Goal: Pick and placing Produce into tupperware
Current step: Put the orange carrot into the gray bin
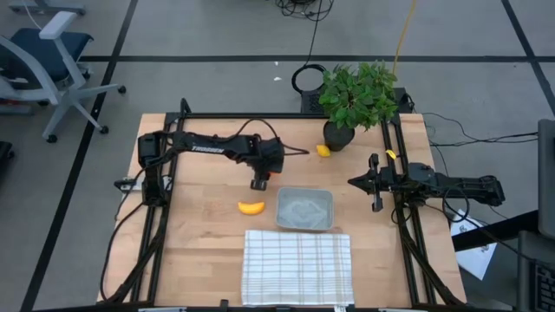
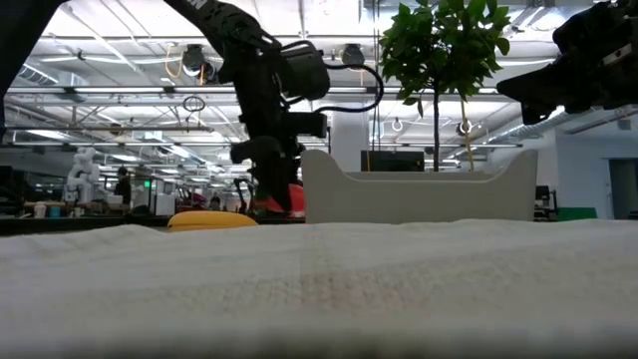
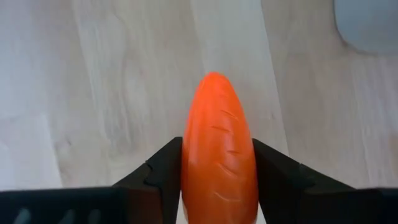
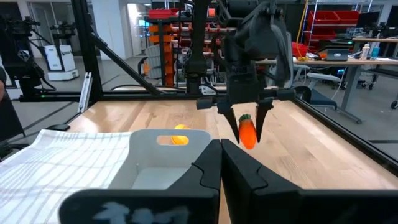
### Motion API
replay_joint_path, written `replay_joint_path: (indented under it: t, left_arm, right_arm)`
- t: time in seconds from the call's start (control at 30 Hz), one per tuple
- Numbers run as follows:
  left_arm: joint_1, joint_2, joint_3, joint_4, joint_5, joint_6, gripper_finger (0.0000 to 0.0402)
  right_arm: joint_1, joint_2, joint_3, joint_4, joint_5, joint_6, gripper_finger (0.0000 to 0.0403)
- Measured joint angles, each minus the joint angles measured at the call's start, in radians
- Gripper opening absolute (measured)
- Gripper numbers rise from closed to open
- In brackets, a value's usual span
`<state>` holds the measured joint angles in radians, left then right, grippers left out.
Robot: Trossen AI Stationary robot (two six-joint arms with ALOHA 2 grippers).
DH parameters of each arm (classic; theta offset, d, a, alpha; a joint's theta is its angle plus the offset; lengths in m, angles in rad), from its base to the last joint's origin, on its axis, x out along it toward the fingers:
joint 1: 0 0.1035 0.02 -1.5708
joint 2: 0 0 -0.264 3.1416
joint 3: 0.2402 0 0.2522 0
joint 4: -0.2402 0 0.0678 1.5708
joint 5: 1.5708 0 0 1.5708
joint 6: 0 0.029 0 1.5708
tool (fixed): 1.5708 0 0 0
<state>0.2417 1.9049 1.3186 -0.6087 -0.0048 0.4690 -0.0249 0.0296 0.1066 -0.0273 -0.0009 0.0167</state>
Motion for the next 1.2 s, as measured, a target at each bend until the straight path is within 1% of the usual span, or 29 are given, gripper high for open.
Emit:
replay_joint_path:
  t: [0.27,0.4,0.47,0.57,0.7,0.8,1.1,1.2]
  left_arm:
    - [-0.002,0.000,0.098,-0.083,0.002,-0.005,0.0147]
    - [-0.012,0.000,0.173,-0.121,0.010,-0.046,0.0148]
    - [-0.018,-0.001,0.203,-0.127,0.043,-0.085,0.0153]
    - [-0.032,-0.001,0.241,-0.128,0.119,-0.128,0.0162]
    - [-0.059,-0.001,0.282,-0.127,0.233,-0.140,0.0168]
    - [-0.083,-0.001,0.302,-0.119,0.286,-0.151,0.0169]
    - [-0.136,-0.001,0.310,-0.075,0.286,-0.189,0.0170]
    - [-0.153,0.001,0.310,-0.036,0.235,-0.224,0.0170]
  right_arm:
    - [0.000,0.000,0.000,0.000,0.000,0.024,0.0000]
    - [0.000,0.000,0.000,0.000,0.000,0.024,0.0000]
    - [0.000,0.000,0.000,0.000,0.000,0.024,0.0000]
    - [0.000,0.000,0.000,0.000,0.000,0.024,0.0000]
    - [0.000,0.000,0.000,0.000,0.000,0.024,0.0000]
    - [0.000,0.000,0.000,0.000,0.000,0.024,0.0000]
    - [0.000,0.000,0.000,0.000,0.000,0.024,0.0000]
    - [0.000,0.000,0.000,0.000,0.000,0.024,0.0000]
